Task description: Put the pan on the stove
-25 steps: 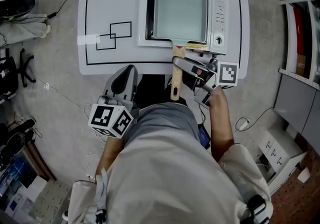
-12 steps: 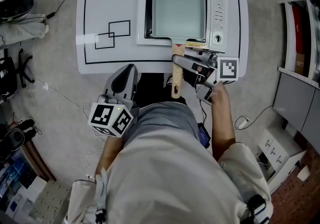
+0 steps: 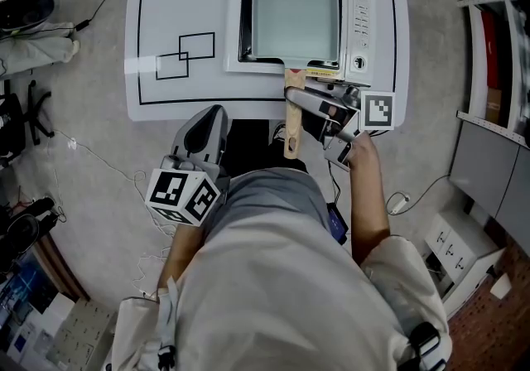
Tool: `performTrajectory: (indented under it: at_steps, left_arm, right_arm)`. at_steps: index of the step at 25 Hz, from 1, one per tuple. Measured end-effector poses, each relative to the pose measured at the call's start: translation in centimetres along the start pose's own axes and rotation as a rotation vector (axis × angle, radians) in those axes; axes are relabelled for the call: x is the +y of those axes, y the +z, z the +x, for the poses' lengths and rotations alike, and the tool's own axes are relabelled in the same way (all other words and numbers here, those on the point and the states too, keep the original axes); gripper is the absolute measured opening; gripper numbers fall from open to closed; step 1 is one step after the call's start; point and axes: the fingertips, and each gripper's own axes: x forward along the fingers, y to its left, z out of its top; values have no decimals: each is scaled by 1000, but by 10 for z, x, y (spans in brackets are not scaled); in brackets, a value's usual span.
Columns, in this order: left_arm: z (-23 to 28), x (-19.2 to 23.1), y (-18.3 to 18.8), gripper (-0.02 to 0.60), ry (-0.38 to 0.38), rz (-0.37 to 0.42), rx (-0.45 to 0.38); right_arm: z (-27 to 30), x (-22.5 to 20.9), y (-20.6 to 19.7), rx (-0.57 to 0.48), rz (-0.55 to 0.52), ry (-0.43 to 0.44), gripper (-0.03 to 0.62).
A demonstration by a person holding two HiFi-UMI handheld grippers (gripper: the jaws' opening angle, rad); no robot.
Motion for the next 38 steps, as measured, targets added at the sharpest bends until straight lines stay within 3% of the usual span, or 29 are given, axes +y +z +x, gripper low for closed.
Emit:
performTrajectory:
  at_steps: [6,19,27,38]
  left_arm:
    - [-3,-1,-2,6,-3,-8,-7]
    - [-12,-13,-10,8,-29,-6,-26]
    - [-21,-28,-10,8,-63,-13,-52]
    - [-35,-46,-10,6,-92,-2,-97]
  right_arm:
    - [-6,-6,3,-67,15,-37,264]
    - [-30,-1,-10,-108,-37,-94,262]
    - [-45,0,-21,-108,-101,-181,261]
    - [-62,18,-32,-141,-162,-215,259]
